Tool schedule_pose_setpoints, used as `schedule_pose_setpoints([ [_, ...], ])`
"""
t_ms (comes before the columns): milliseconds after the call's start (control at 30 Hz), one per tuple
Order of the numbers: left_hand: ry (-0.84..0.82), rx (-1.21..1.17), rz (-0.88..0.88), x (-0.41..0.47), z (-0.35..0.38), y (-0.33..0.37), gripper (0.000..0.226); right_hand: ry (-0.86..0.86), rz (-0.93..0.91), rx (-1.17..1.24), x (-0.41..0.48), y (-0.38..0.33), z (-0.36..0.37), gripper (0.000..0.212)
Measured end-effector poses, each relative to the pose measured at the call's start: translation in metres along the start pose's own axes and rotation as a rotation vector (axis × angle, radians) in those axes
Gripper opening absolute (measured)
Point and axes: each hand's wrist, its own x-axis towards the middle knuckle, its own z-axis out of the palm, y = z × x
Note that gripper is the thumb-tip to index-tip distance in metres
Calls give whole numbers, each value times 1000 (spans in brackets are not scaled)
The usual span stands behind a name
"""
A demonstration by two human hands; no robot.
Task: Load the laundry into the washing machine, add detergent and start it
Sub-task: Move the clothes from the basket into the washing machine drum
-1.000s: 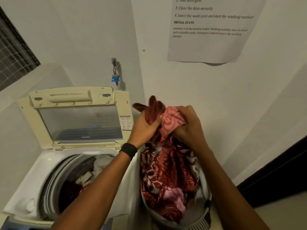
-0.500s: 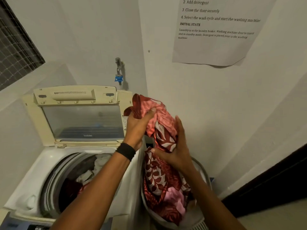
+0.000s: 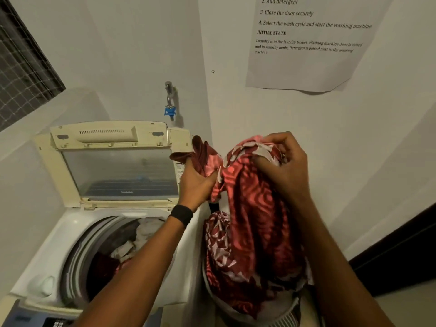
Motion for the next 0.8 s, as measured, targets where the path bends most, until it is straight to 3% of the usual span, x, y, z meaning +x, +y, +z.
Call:
schedule_pose_setpoints([
  [133,-416,-344,-199,-14,7,12,62,150,70,-12,5,30,38,22],
  [233,-523,-417,-215,-22,6,8,73,144,126,26,-6,47,54,16],
  [333,-443,-189,-86,-21,9,3,93,44,180,95,-14,59,60,7],
  [433,-289,-263,-109,-21,13,-2,71,-132,192,186,-14,62,47,39],
  [533,-110,-366,-161,-16,15,-3,40,-220,115,-66,-29,62,40,54],
  [633,-8,-412,-131,-2,14,5,38,-316,336,35,-71,79,45,100],
  [733,49,-394,-112,8,9,9,49,-606,458,-61,-110,106,46,79],
  [800,111,-336,-120,10,1,6,67,-591,433,-134,-115,112,30,58],
])
